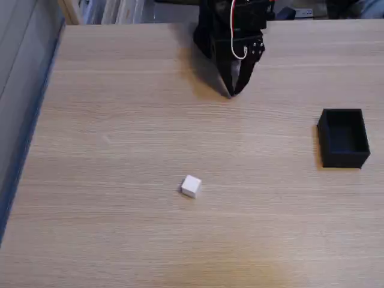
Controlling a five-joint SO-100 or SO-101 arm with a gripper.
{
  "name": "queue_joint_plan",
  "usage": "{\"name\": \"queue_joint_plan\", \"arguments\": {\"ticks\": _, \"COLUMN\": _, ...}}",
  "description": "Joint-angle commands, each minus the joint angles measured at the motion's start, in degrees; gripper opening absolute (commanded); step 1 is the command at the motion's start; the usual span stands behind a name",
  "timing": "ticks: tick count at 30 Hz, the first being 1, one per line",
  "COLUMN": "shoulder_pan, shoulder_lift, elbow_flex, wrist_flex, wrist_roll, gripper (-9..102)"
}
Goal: Pick a white block and place it in the black box.
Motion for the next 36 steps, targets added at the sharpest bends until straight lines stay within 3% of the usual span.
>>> {"name": "queue_joint_plan", "arguments": {"ticks": 1, "shoulder_pan": 0.6, "shoulder_lift": -6.6, "elbow_flex": -5.8, "wrist_flex": -3.3, "wrist_roll": 1.2, "gripper": 0}}
{"name": "queue_joint_plan", "arguments": {"ticks": 9, "shoulder_pan": 5.4, "shoulder_lift": -24.3, "elbow_flex": -16.9, "wrist_flex": -12.5, "wrist_roll": 6.4, "gripper": 6}}
{"name": "queue_joint_plan", "arguments": {"ticks": 20, "shoulder_pan": 9.6, "shoulder_lift": -39.8, "elbow_flex": -29.2, "wrist_flex": -16.0, "wrist_roll": 17.1, "gripper": 21}}
{"name": "queue_joint_plan", "arguments": {"ticks": 26, "shoulder_pan": 11.4, "shoulder_lift": -46.6, "elbow_flex": -33.1, "wrist_flex": -18.6, "wrist_roll": 19.3, "gripper": 28}}
{"name": "queue_joint_plan", "arguments": {"ticks": 36, "shoulder_pan": 16.2, "shoulder_lift": -61.6, "elbow_flex": -41.0, "wrist_flex": -23.3, "wrist_roll": 19.0, "gripper": 30}}
